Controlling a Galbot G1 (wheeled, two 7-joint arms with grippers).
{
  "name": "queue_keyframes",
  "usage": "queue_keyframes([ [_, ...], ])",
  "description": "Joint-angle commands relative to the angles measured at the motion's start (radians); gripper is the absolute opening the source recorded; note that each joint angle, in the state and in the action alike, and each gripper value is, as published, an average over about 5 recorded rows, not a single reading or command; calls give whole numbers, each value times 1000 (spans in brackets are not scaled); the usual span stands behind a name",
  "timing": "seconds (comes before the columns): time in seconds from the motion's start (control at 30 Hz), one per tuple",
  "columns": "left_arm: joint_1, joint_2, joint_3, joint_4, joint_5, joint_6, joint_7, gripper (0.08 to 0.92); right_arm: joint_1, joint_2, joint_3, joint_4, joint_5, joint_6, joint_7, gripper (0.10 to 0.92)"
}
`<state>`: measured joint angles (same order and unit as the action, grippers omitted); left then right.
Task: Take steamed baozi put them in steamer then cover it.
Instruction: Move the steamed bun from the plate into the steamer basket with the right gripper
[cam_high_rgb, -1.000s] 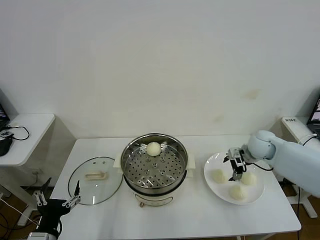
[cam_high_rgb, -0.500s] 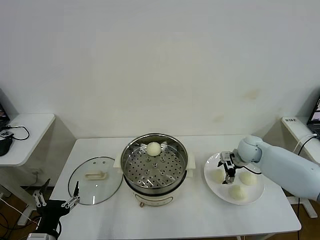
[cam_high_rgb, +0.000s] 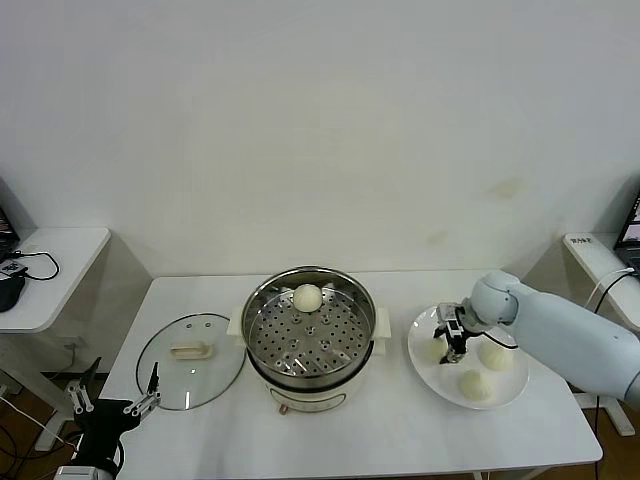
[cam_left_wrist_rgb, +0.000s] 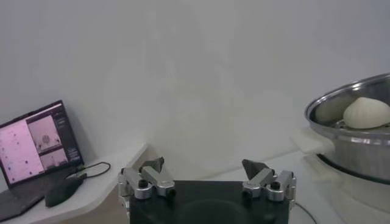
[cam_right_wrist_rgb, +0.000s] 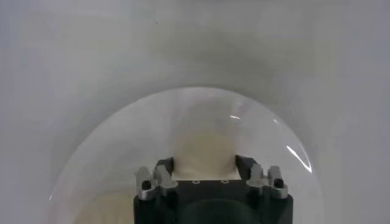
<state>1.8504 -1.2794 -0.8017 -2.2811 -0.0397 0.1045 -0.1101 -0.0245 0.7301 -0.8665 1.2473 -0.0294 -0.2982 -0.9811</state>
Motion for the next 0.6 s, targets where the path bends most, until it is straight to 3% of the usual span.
queue_keyframes([
  [0.03, -1, 1, 1, -4, -1, 0, 0, 823, 88, -22, -18, 28, 31, -8, -7, 605],
  [0.33, -9, 8, 6, -11, -3, 0, 1, 823, 401, -86, -169, 171, 188, -65, -10, 608],
  [0.6, -18, 16, 12, -15, -8, 1, 1, 823, 705, 16, -311, 286, 410, -180, 46, 619],
])
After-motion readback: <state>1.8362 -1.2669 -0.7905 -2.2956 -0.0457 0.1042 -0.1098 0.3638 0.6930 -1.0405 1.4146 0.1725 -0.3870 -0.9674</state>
